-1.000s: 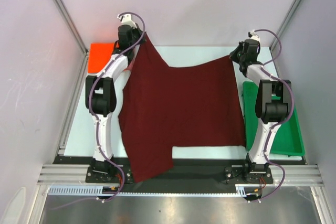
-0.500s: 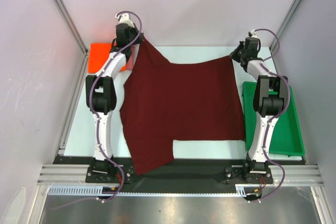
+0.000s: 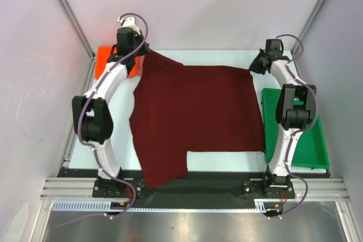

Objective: Fold and stack the t-shirts
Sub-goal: Fold the tshirt

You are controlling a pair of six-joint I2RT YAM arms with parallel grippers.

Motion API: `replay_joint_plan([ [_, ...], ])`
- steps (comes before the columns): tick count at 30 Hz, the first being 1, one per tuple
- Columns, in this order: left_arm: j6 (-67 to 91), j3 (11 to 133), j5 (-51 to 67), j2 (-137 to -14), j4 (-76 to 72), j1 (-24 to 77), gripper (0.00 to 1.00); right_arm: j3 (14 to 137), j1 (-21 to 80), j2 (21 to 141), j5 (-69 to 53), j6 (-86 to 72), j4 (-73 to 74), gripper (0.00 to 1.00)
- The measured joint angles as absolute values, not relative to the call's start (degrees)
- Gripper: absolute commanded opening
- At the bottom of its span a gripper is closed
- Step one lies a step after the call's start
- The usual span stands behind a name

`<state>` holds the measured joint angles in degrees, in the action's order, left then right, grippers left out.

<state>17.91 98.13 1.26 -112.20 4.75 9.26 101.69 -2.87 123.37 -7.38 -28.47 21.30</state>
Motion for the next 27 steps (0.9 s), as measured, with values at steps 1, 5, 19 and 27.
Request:
replay_joint_plan([
  [1, 17.65, 96.86, 0.75, -109.91, 5.39, 9.45, 0.00, 101.34, -2.87, 122.43, -7.35, -28.47, 22.61, 0.00],
  [5, 17.37, 90.52, -0.73, -101.41, 7.60, 9.98, 0.00, 100.84, -2.92, 118.78, -6.83, -28.47, 27.55, 0.00],
  [19, 17.50, 71.90, -5.28, -80.05, 15.77, 10.96, 0.00, 97.17, -3.38, 109.73, -3.31, -27.62, 40.32, 0.00],
  [27, 19.53, 63.07, -8.58, -67.94, 18.52, 11.57, 0.00, 96.55, -4.05, 106.80, -1.83, -25.04, 43.64, 0.00],
])
